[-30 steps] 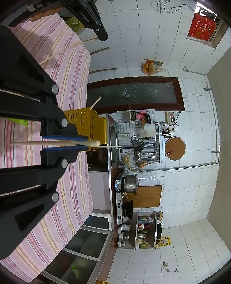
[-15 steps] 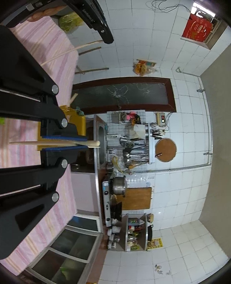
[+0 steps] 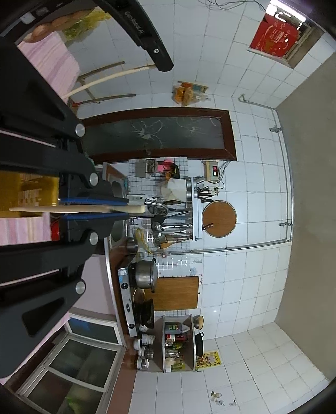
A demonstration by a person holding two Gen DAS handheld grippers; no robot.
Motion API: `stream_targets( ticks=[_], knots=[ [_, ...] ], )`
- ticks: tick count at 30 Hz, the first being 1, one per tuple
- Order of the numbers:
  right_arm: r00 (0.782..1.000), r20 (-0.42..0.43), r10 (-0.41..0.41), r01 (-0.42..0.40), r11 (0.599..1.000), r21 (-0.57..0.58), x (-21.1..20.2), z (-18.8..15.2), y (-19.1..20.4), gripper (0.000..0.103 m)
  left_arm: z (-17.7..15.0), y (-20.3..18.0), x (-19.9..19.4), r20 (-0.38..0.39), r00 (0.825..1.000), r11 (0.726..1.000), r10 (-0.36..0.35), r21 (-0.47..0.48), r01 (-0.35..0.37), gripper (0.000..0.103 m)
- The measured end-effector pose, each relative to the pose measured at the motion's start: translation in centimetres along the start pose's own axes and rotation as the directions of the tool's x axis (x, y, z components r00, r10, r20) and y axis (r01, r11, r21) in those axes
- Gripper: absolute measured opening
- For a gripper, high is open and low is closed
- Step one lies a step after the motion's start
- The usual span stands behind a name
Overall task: Organize utensils
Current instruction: 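Lower the held chopsticks into the yellow holder with both tools, then open both tools to release the chopsticks inside the holder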
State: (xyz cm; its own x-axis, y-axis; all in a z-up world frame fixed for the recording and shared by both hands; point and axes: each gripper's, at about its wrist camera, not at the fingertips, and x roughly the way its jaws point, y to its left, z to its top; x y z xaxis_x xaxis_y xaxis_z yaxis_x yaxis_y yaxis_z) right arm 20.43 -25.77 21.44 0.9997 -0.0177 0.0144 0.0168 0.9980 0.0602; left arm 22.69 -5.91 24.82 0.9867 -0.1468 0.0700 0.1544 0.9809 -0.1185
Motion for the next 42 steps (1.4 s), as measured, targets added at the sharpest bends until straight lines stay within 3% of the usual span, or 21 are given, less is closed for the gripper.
stream_targets(
  ticks=[5, 9, 16, 21, 22, 23, 24, 25, 28, 30, 35, 39, 42],
  knots=[
    [1.0, 0.0, 0.007, -0.007, 1.0, 0.02, 3.8, -0.5, -0.1, 0.006, -1.1, -1.2, 4.1, 0.0, 1.0, 1.0, -0.007, 0.014, 0.007, 0.004],
    [0.999, -0.036, 0.01, -0.009, 1.0, 0.024, 7.1, -2.9, -0.4, 0.006, -4.4, -1.5, 7.5, -0.041, 0.999, 1.0, 0.005, 0.023, -0.004, 0.004],
    [0.988, -0.154, 0.014, -0.008, 0.999, 0.038, 10.5, -8.2, -1.4, 0.006, -10.2, -0.4, 11.5, -0.181, 0.983, 0.999, 0.026, 0.032, -0.021, 0.004],
    [0.973, -0.232, -0.003, 0.014, 0.999, 0.045, 10.8, -9.5, -2.2, 0.008, -11.3, 1.2, 11.8, -0.277, 0.96, 0.999, 0.036, 0.027, -0.029, 0.005],
    [0.97, -0.242, -0.016, 0.028, 0.998, 0.048, 10.4, -9.3, -2.4, 0.019, -10.8, 1.6, 11.4, -0.292, 0.956, 0.999, 0.042, 0.023, -0.037, 0.009],
    [0.969, -0.245, -0.021, 0.035, 0.998, 0.053, 10.0, -9.0, -2.7, 0.047, -10.5, 1.9, 11.1, -0.301, 0.953, 0.999, 0.04, 0.016, -0.037, 0.014],
    [0.968, -0.247, -0.032, 0.048, 0.997, 0.059, 9.3, -8.6, -2.9, 0.062, -9.8, 2.3, 10.3, -0.31, 0.95, 0.999, 0.038, 0.005, -0.038, 0.031],
    [0.968, -0.25, -0.04, 0.056, 0.997, 0.059, 8.7, -8.2, -3.0, 0.069, -9.4, 2.4, 9.7, -0.308, 0.951, 0.999, 0.041, 0.002, -0.042, 0.05],
    [0.957, -0.282, -0.065, 0.08, 0.996, 0.041, 6.7, -7.4, -3.3, 0.07, -7.2, 2.9, 6.1, -0.274, 0.96, 0.998, 0.067, 0.017, -0.064, 0.082],
    [0.95, -0.302, -0.074, 0.091, 0.995, 0.042, 4.8, -7.4, -3.6, 0.075, -6.4, 3.1, 3.9, -0.266, 0.961, 0.997, 0.073, 0.037, -0.065, 0.092],
    [0.929, -0.36, -0.089, 0.107, 0.994, 0.03, 0.7, -9.1, -3.7, 0.086, -7.0, 4.0, -1.5, -0.305, 0.948, 0.993, 0.096, 0.098, -0.069, 0.098],
    [0.903, -0.415, -0.108, 0.116, 0.993, -0.007, -2.6, -12.1, -3.0, 0.088, -9.4, 5.2, -4.3, -0.373, 0.922, 0.992, 0.103, 0.103, -0.07, 0.098],
    [0.883, -0.457, -0.11, 0.119, 0.993, -0.008, -4.2, -14.2, -2.6, 0.089, -12.3, 6.5, -5.8, -0.441, 0.891, 0.993, 0.11, 0.095, -0.075, 0.098]
  ],
)
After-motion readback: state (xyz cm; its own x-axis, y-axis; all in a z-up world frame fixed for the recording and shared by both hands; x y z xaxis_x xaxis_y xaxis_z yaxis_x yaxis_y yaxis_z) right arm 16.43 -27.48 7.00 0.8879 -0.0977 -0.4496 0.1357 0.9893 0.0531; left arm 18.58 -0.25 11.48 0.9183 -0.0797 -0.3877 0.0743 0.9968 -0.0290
